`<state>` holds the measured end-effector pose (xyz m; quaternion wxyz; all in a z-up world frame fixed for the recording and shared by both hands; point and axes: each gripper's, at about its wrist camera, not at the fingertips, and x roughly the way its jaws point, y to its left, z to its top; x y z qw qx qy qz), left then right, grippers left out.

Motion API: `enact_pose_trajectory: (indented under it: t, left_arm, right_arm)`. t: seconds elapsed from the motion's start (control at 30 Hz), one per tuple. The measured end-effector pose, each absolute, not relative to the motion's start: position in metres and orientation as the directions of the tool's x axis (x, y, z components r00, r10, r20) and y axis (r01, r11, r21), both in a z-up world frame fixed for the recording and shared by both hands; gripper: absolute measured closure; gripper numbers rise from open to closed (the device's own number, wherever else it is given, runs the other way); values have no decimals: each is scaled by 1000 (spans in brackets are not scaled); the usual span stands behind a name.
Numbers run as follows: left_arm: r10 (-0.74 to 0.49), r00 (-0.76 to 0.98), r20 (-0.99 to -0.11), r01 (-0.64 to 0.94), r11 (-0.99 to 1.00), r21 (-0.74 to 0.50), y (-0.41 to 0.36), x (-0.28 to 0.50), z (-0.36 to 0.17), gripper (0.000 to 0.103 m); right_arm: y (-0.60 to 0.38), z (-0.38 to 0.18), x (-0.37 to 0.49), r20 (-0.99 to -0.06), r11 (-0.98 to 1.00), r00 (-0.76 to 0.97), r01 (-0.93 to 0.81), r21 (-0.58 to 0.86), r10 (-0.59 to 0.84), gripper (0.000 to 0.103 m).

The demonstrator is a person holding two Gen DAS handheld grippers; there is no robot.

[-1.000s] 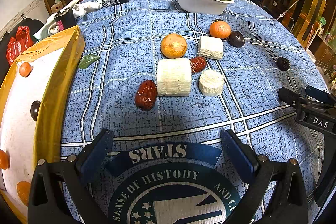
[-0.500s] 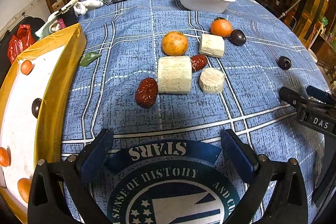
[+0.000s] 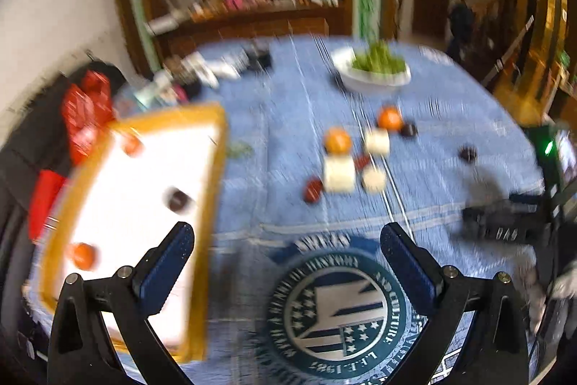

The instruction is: Organize fruits

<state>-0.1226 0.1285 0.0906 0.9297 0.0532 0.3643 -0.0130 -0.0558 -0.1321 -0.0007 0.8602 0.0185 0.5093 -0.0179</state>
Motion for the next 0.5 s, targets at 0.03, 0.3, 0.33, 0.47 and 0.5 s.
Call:
enact_pose_trajectory:
  t: [0.03, 0.3, 0.33, 0.47, 0.5]
  left_arm:
    - [27, 764, -644, 48, 994, 98, 130, -131, 102, 0]
    - [19, 802, -597, 36, 996, 81, 135, -142, 128, 0]
    - [3, 796, -605, 49, 996, 69, 136, -140, 127, 0]
    - [-10, 777, -629, 71, 995, 72, 133, -136, 121, 0]
    - [-4, 779, -626, 73, 994, 84, 132, -135, 120, 0]
  right_arm:
    - [-131, 0, -58, -881, 998, 473, 56, 11, -17, 0]
    - [-109, 33, -92, -801, 997, 593, 58, -57, -80, 2]
    - [-104, 45, -100, -766, 997, 638, 55, -62, -83, 2]
    - [-96, 67, -112, -692, 997, 718, 52, -57, -77, 1]
    - [-95, 69, -112, -686, 998, 725, 43, -49, -66, 1]
